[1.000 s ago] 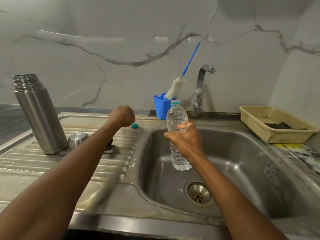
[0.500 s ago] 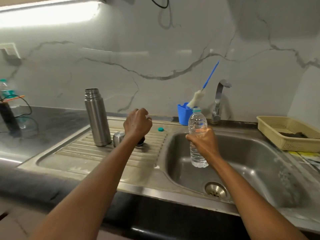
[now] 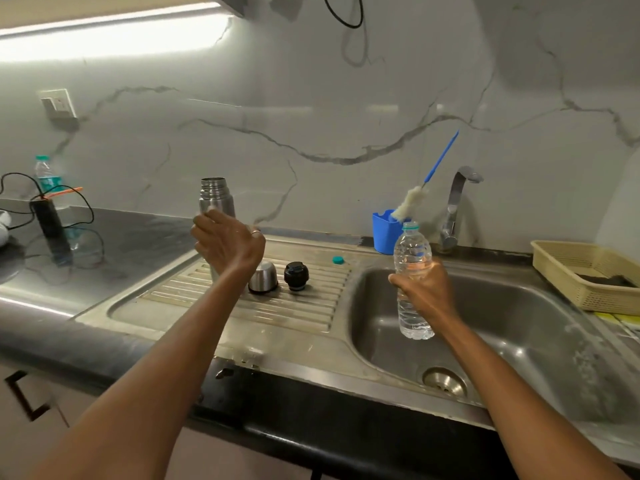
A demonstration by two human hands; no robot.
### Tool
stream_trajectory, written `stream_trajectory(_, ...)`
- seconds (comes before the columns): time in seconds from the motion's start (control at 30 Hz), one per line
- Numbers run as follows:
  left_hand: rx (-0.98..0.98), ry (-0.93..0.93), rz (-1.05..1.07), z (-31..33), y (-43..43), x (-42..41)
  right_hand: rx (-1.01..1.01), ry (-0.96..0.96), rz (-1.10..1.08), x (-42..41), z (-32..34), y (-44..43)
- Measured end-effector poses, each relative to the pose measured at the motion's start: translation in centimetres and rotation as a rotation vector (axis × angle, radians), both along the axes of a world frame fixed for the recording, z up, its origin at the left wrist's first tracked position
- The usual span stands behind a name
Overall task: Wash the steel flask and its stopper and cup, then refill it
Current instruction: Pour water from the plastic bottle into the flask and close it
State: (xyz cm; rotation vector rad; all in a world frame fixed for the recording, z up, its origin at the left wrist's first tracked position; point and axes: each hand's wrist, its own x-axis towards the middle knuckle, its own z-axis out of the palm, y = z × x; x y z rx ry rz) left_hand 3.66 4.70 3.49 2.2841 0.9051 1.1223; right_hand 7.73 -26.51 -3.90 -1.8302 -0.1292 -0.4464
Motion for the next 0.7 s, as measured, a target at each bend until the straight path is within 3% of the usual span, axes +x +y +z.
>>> stream_trajectory(0.4,-0.383,-0.123,-0.145,0.0,5.2,4.1,-0.029,0.023,0.027,1.6,-0.8,0.9)
stream_trajectory(0.7,-0.362,-0.133,-0.085,0.4,5.1,3.8,-0.02,0.01,0.013,1.3,-0.5,0.9)
